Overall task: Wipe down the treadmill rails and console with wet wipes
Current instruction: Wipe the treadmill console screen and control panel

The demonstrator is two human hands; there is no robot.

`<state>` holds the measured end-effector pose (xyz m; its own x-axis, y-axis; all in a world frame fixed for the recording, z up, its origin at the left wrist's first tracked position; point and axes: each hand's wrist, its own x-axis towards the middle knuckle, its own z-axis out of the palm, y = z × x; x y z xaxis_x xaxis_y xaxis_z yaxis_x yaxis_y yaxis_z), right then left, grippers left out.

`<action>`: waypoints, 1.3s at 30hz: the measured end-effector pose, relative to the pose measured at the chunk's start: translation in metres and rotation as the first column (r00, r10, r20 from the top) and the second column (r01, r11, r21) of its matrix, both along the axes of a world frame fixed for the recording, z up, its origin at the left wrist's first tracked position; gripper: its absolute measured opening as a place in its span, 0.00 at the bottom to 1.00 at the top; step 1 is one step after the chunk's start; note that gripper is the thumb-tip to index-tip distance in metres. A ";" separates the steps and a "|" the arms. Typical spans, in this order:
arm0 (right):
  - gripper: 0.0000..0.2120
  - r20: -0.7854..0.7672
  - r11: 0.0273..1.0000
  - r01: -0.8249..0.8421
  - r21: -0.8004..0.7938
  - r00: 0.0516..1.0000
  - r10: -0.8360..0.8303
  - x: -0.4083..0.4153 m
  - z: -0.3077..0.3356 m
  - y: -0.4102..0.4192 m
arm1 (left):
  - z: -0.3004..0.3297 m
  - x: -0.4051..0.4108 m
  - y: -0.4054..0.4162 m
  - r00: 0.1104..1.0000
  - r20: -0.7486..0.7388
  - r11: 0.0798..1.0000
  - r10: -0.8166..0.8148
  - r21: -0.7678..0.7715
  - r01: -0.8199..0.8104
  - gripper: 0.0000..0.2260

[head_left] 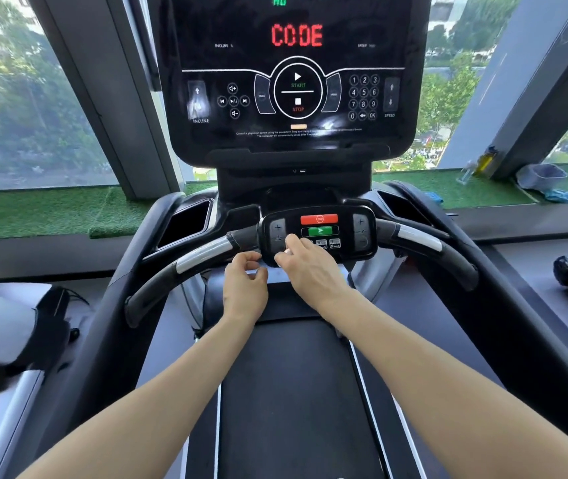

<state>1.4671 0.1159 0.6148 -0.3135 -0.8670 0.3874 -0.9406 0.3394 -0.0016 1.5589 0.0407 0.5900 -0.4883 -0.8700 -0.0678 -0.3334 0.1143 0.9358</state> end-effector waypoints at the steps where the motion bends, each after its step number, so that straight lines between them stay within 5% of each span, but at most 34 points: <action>1: 0.17 -0.023 1.000 -0.009 0.025 1.000 0.010 -0.002 0.001 0.002 | -0.001 0.000 0.000 1.000 -0.005 1.000 -0.001 -0.018 0.001 0.10; 12: 0.16 -0.147 0.994 -0.059 0.096 0.986 0.073 -0.030 -0.001 0.024 | 0.009 0.004 0.017 0.998 -0.020 0.956 -0.056 -0.290 0.048 0.12; 20: 0.16 -0.072 0.996 0.022 -0.090 0.997 -0.028 -0.049 -0.002 0.039 | 0.010 -0.001 0.023 0.984 0.062 0.884 -0.164 -0.434 0.175 0.13; 28: 0.11 0.024 0.987 0.154 -0.039 0.988 -0.153 -0.067 -0.004 0.068 | 0.009 -0.023 0.036 0.946 0.212 0.805 -0.243 -0.500 0.319 0.16; 39: 0.17 -0.187 0.993 0.107 -0.052 0.976 -0.115 -0.098 -0.003 0.094 | 0.011 -0.059 0.055 0.890 0.332 0.645 -0.313 -0.613 0.456 0.17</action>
<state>1.3692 0.2098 0.6115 -0.3243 -0.8127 0.4840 -0.8817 0.4450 0.1565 1.5002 0.0957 0.6006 -0.8297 -0.4556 0.3226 -0.2655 0.8303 0.4900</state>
